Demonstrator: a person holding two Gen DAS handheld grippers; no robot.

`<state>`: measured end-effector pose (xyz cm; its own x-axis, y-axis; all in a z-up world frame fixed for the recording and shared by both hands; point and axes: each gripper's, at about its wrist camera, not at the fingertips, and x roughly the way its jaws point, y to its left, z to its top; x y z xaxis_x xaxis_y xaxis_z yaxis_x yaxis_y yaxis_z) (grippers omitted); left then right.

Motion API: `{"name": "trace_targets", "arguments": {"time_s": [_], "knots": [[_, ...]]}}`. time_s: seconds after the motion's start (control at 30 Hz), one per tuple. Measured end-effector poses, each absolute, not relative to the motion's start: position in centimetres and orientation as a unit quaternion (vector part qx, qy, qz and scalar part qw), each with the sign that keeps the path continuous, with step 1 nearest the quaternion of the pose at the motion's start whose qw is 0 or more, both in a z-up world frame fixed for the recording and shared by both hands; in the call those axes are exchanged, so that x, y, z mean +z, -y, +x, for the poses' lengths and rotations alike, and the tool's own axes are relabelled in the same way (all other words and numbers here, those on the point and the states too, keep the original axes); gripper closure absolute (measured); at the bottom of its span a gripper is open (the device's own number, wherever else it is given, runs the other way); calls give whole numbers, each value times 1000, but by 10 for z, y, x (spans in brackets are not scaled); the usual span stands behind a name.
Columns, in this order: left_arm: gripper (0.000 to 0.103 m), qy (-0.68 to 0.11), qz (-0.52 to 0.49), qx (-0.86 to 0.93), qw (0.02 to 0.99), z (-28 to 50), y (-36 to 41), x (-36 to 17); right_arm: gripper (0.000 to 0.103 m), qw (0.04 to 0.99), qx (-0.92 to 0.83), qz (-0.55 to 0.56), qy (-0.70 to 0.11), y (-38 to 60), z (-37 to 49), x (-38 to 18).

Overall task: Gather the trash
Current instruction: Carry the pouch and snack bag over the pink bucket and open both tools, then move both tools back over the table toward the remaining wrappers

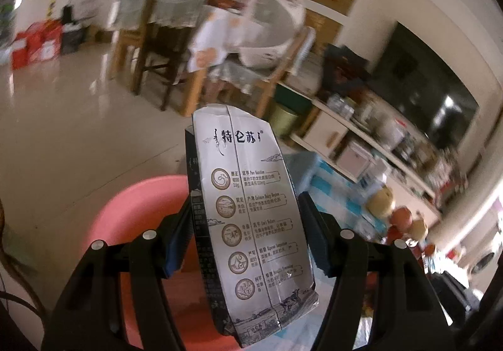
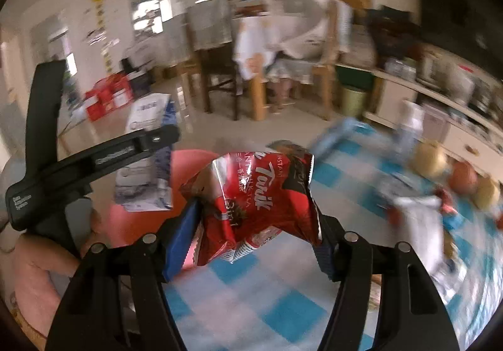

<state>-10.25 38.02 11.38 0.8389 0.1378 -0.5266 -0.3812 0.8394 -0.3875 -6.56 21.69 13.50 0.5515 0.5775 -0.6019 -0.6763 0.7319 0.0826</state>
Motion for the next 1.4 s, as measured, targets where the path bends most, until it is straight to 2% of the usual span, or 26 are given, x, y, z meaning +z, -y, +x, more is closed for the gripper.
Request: {"name": "trace_targets", "arguments": {"time_s": [0.1,0.17,0.2,0.23,0.4,0.83,1.13,1.4], "knots": [[38,-246,-258,163,920,-109,-399,110,33,867,374,-116,-308,-260,-66,124],[32,-246,-261,182,915,-110,-407,108,25,864,369,-147,-310,-281,-63,110],[23,-247,-263,192,913,-111,-411,108,17,865,361,-160,-310,-287,-63,104],[18,-246,-261,209,910,-111,-414,107,15,867,350,-170,-313,-291,-63,98],[13,-246,-240,242,907,-112,-417,108,11,881,324,-139,-315,-267,-70,90],[10,-201,-190,204,939,-103,-369,120,11,904,260,-63,-333,-157,-86,95],[10,-191,-111,198,955,-92,-318,130,8,912,244,-21,-331,-112,-93,99],[10,-198,-124,161,959,-82,-292,131,8,912,235,-4,-335,-83,-94,94]]}}
